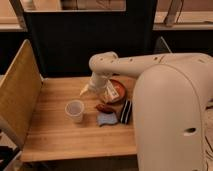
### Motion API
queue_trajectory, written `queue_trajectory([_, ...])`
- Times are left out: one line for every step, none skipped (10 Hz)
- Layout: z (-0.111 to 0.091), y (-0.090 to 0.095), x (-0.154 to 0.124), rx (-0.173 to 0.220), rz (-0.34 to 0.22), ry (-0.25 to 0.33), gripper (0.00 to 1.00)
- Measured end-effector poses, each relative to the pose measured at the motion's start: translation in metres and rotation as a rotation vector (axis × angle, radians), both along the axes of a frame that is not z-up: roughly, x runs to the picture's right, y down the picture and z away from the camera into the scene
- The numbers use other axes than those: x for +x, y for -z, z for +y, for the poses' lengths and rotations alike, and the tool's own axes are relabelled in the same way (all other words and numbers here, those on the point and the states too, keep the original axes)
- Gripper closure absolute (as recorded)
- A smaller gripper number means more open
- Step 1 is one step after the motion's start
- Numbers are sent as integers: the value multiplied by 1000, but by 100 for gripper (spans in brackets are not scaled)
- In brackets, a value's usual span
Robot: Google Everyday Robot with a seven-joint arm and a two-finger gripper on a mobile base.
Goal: Place the pepper in the ceramic cup
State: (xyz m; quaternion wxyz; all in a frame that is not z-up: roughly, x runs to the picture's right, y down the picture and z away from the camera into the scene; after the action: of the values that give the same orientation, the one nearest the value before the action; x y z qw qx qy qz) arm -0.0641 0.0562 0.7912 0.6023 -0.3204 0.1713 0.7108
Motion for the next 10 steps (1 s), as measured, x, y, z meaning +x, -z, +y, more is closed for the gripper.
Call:
queue_trajectory([0, 0, 0, 0, 0, 0, 20])
queue_trajectory([0, 0, 0, 0, 0, 0, 20])
queue_trajectory([0, 0, 0, 0, 0, 0, 20])
queue_trajectory([-1, 0, 0, 4, -1, -1, 20])
queue_trajectory([-2, 0, 1, 9, 0, -3, 20])
queue_trajectory([-7, -3, 5, 33, 20, -25, 20])
queue_trajectory([-15, -5, 12, 72, 48, -61, 20])
queue_trajectory([-23, -6, 21, 114, 80, -111, 20])
queue_trajectory([-29, -6, 32, 149, 112, -159, 20])
queue_trajectory([-33, -6, 48, 183, 156, -208, 20])
